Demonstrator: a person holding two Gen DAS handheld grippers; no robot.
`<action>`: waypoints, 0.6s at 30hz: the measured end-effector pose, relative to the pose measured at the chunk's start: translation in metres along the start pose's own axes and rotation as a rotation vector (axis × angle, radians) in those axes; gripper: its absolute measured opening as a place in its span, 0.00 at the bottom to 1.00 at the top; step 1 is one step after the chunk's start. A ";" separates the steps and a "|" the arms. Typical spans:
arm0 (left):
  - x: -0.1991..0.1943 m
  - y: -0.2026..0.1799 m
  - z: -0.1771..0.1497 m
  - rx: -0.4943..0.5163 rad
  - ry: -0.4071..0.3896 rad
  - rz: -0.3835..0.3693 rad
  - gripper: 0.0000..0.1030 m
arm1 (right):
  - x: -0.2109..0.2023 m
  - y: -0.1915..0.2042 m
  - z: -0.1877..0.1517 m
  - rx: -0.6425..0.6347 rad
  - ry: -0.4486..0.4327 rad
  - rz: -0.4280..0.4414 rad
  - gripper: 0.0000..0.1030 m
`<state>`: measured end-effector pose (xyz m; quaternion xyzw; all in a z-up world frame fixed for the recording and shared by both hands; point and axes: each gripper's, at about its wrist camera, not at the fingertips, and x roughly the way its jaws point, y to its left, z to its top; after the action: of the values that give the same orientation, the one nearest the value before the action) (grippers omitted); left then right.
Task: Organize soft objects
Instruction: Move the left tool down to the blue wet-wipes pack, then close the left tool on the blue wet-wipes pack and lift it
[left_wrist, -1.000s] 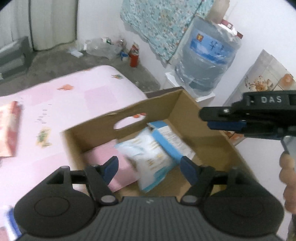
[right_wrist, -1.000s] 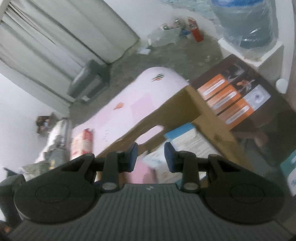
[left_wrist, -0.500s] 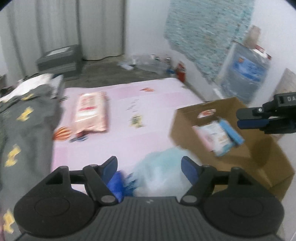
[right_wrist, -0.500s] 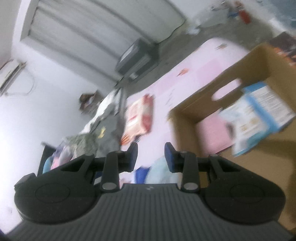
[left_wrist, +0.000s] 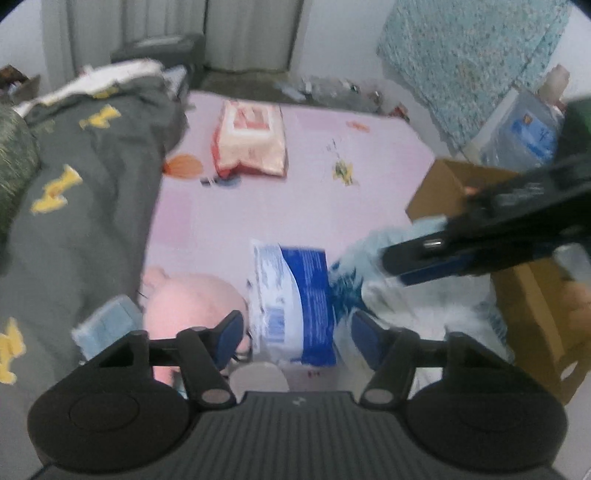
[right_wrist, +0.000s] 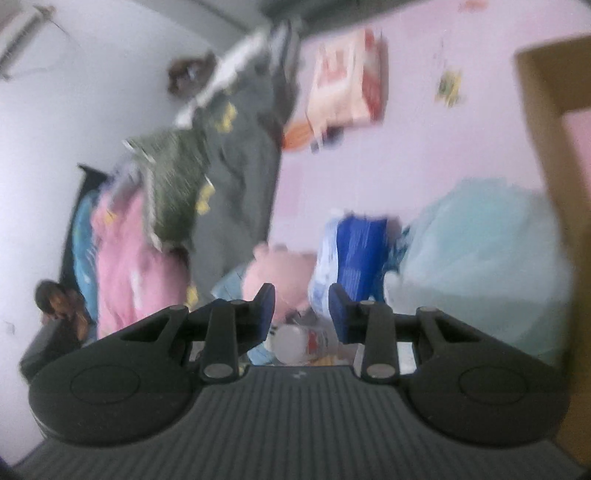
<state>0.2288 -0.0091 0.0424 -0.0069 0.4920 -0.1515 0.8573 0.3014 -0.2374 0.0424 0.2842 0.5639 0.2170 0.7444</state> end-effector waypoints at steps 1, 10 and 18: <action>0.008 0.001 -0.001 0.007 0.015 -0.013 0.58 | 0.015 0.001 0.001 0.003 0.025 -0.018 0.31; 0.078 0.015 0.008 0.006 0.130 0.000 0.54 | 0.098 -0.007 0.021 0.026 0.120 -0.191 0.31; 0.101 0.014 0.028 0.055 0.167 0.022 0.62 | 0.125 -0.025 0.047 0.051 0.137 -0.232 0.31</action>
<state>0.3034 -0.0269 -0.0308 0.0346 0.5575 -0.1553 0.8148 0.3809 -0.1837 -0.0539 0.2204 0.6478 0.1339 0.7168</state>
